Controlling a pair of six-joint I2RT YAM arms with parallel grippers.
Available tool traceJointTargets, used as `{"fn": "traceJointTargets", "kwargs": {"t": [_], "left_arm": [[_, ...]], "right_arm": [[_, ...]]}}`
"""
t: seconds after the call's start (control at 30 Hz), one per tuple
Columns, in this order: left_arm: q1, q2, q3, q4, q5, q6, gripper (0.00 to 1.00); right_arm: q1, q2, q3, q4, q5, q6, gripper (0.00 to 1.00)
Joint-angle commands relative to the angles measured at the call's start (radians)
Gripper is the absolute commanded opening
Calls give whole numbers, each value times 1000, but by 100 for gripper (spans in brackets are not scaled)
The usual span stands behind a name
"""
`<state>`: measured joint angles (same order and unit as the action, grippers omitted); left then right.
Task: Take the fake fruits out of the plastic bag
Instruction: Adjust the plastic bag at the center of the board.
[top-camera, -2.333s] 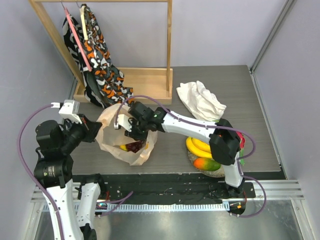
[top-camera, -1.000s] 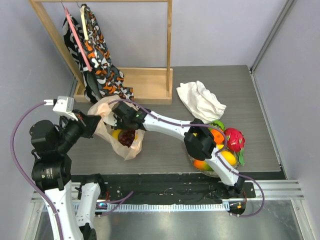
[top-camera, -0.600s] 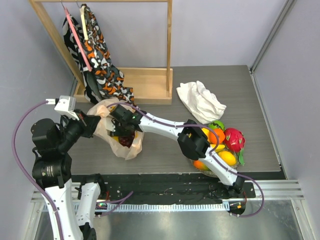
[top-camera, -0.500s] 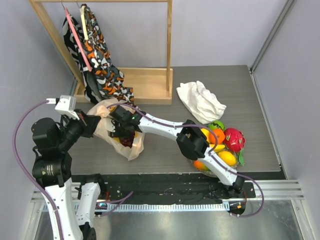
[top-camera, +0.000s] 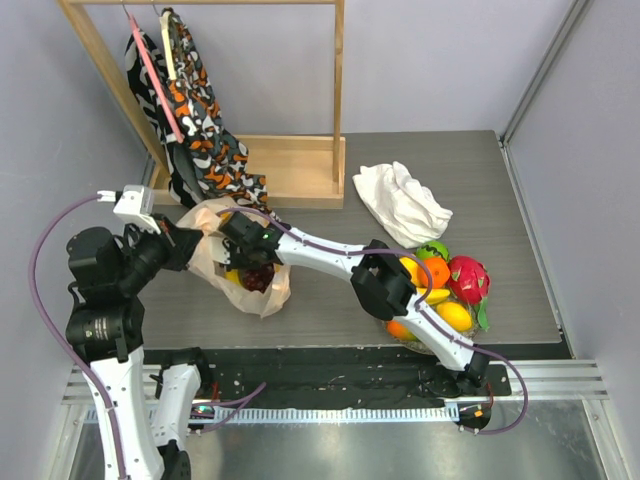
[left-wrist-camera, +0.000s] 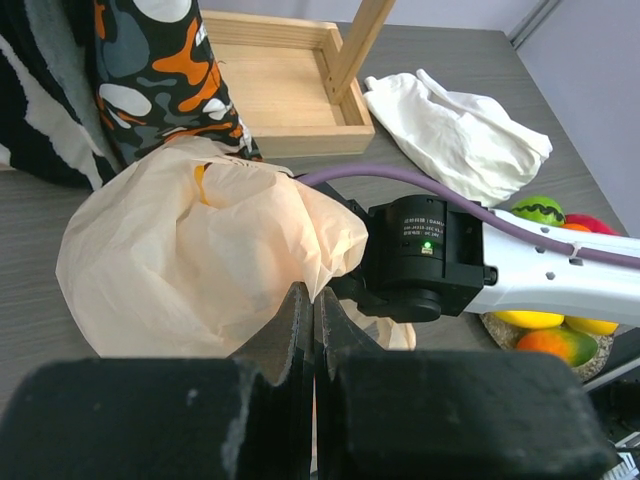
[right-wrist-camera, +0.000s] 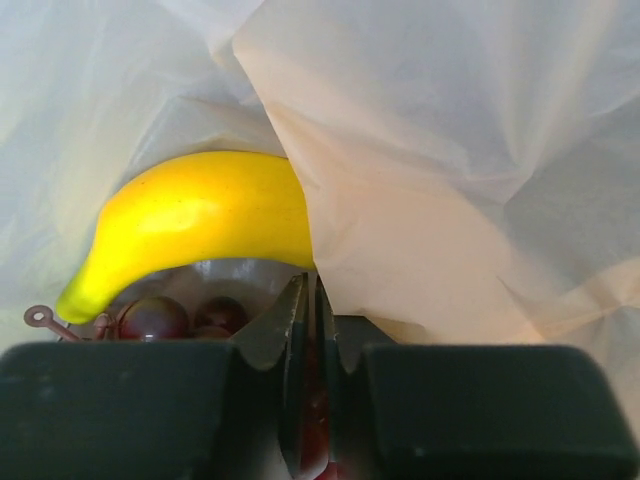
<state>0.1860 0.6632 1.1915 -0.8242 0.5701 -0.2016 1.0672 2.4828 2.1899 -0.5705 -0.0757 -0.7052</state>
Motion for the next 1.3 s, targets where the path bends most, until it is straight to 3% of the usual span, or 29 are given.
{"fn": "traceJointTargets", "kwargs": {"t": [0.0,0.43,0.57,0.67,0.8,0.87,1.03,1.17,1.27], "left_arm": [[6,7,-10,54,10,-4,0],[7,56,-50,142,-16,51,0],[7,78,-49,168,-24,51,0],[7,87,-40,174,-45,45,0],[7,73,-3,87,-82,63,0],[7,50,42,36,-69,82,0],[7,10,95,91,-38,44,0],[7,84,180,80,-26,31,0],[7,110,162,187,7,-11,0]], "right_arm": [[5,-111,-13,-19,-5,6,13],[-49,-464,-272,-65,-163,148,9],[-96,-504,-282,-85,-261,223,8],[-98,-496,-288,-91,-311,188,10],[-98,-388,-196,-147,-357,203,14],[-95,-342,-188,-131,-337,252,15],[-93,-298,-194,-78,-193,259,20],[-116,-372,-353,-83,-46,213,22],[-173,-484,-429,-98,65,175,23]]}}
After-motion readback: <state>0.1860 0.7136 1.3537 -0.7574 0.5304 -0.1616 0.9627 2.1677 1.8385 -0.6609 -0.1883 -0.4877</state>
